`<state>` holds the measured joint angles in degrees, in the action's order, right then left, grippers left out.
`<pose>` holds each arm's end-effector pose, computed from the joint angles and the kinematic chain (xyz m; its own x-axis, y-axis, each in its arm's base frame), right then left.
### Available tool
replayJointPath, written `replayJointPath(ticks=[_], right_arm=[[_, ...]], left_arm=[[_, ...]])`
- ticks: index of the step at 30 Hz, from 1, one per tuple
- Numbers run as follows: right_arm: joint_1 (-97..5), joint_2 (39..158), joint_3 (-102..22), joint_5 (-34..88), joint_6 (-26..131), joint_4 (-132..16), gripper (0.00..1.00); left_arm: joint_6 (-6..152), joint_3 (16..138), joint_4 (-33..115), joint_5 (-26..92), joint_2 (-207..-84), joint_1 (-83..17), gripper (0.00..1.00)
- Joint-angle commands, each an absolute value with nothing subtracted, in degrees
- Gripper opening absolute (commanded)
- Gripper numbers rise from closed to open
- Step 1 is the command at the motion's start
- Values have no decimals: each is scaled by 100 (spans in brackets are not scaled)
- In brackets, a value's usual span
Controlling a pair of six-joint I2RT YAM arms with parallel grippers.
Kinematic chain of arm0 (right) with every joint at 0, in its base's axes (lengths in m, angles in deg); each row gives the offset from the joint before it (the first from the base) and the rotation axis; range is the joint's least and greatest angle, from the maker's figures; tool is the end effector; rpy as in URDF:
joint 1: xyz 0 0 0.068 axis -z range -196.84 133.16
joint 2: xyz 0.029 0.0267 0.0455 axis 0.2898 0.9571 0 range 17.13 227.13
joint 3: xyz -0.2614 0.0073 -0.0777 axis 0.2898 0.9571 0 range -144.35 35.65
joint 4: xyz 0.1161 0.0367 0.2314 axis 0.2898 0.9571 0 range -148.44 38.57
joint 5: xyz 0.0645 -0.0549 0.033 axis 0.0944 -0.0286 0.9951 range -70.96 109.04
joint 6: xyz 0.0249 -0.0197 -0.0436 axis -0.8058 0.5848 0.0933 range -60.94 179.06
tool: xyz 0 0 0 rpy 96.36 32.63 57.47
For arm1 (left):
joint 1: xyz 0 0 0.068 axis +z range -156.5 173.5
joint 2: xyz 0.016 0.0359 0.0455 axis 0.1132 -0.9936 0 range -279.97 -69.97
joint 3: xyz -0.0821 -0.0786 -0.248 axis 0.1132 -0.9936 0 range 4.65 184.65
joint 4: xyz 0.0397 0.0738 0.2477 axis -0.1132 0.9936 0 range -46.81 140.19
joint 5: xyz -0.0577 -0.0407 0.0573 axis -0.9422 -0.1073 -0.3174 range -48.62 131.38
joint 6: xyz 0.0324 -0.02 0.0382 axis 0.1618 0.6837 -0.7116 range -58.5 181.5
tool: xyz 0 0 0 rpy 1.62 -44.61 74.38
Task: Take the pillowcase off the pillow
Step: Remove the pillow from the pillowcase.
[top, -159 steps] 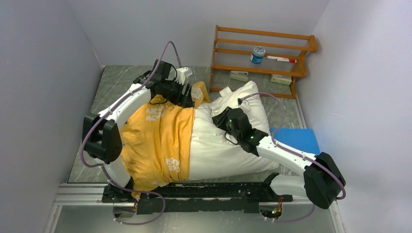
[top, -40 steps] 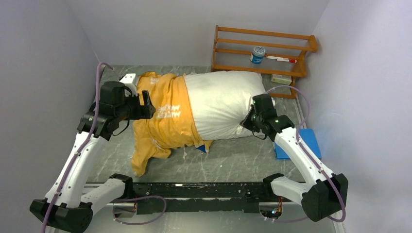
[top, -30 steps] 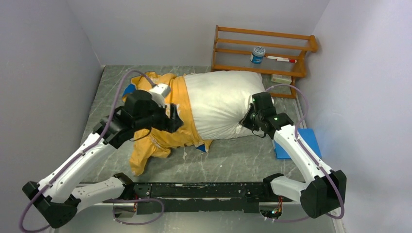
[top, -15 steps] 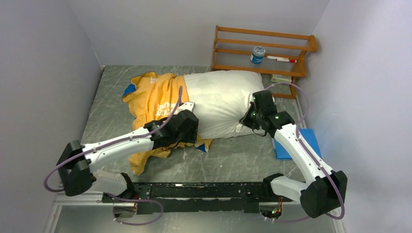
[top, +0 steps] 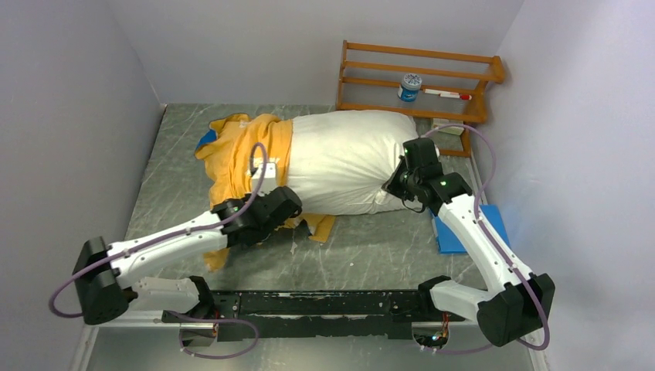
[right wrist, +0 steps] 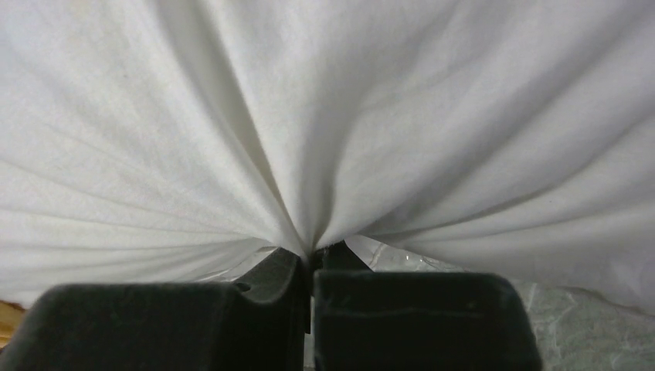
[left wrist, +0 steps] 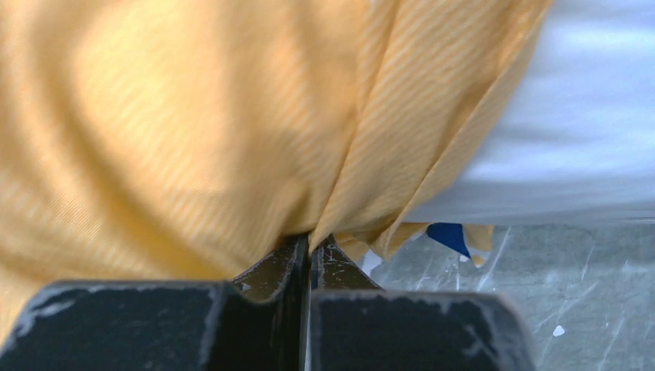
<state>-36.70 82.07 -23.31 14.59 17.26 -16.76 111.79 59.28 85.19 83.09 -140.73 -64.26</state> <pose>0.2191 0.0763 0.3058 -0.7113 0.4497 -0.5403 0.2476 0.8796 0.4062 0.1471 -0.1888 0.2669 -0.6311 -0.0759 -0.7720 -0.0649 0.9969 -0.0450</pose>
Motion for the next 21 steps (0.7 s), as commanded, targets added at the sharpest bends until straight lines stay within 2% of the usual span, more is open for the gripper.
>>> replayJointPath(ticks=[1, 6, 9, 10, 11, 12, 15, 18, 21], right_arm=[[-3409, 8304, -2648, 449, 1951, -1751, 0], [-3382, 8326, -2544, 777, 1979, -1838, 0], [-3390, 8050, -2282, 969, 2077, -1888, 0], [-3386, 7928, -2181, 953, 2110, -1877, 0], [-3385, 7798, -2058, 915, 2139, -1860, 0], [-3381, 7676, -1928, 885, 2162, -1843, 0], [-3385, 7435, -1457, 1040, 2234, -1794, 0], [-3393, 7298, -825, 1493, 2212, -1883, 0], [-3390, 7100, -201, 1962, 2076, -2105, 0]], left_arm=[[11628, 6145, 10673, 9585, -13384, -6309, 5], [10622, 6100, 9859, 9119, -13042, -6296, 5], [9660, 6151, 9045, 8332, -13053, -6296, 5], [9386, 6242, 8783, 8001, -13029, -6296, 10], [9209, 6377, 8608, 7778, -12993, -6297, 34], [9044, 6531, 8430, 7584, -12932, -6300, 51], [8585, 7079, 7912, 7394, -12767, -6297, 81], [7947, 7756, 7679, 7440, -12986, -6173, 96], [7364, 8355, 7788, 7020, -13732, -5418, 97]])
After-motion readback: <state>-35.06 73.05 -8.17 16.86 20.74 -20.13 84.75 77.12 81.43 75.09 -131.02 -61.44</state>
